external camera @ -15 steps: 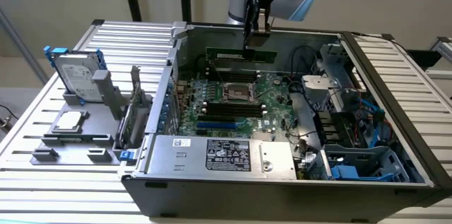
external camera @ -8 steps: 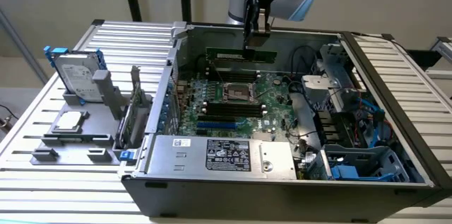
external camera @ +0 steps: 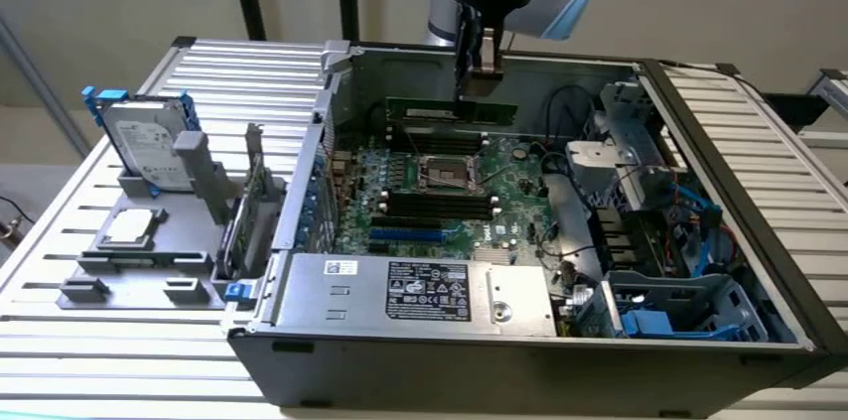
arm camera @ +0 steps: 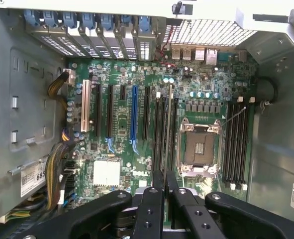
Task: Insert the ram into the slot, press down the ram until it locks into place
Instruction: 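Insert the ram into the slot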
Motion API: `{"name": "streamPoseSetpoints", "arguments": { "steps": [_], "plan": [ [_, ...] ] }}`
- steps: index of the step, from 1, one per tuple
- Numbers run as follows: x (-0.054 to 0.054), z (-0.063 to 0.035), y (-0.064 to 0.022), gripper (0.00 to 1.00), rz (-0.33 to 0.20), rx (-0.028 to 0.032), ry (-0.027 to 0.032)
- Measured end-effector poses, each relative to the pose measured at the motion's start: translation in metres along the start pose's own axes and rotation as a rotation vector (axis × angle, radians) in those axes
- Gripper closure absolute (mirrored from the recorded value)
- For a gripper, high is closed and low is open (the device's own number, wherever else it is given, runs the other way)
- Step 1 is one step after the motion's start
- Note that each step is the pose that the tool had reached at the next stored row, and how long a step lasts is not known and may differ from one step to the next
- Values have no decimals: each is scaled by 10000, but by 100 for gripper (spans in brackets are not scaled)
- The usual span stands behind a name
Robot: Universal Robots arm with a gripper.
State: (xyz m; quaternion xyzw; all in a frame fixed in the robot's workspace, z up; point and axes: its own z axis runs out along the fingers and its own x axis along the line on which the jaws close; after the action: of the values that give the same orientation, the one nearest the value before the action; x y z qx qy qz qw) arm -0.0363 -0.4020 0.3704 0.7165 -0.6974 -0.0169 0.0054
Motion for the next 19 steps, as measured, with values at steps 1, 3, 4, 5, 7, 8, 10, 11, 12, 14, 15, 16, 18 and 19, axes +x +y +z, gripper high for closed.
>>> {"name": "streamPoseSetpoints", "arguments": {
  "steps": [1,3,4,5,7,8,10,11,12,14,15,16,18,19],
  "plan": [
    [0,18,1,86,2,0,1],
    [1,56,2,86,2,0,0],
    [1,74,3,86,3,0,0],
    [1,92,4,86,3,0,0],
    [1,128,6,86,3,0,0],
    [1,146,6,86,3,0,1],
    [1,182,6,86,3,0,1],
    [1,201,5,86,3,1,-1],
    [1,218,5,86,4,0,0],
    [0,255,4,86,4,0,1],
    [-1,273,3,86,4,0,0],
    [-1,291,3,86,4,0,1],
    [-2,329,1,86,4,0,-1],
    [-3,347,1,86,4,0,0]
  ]
}}
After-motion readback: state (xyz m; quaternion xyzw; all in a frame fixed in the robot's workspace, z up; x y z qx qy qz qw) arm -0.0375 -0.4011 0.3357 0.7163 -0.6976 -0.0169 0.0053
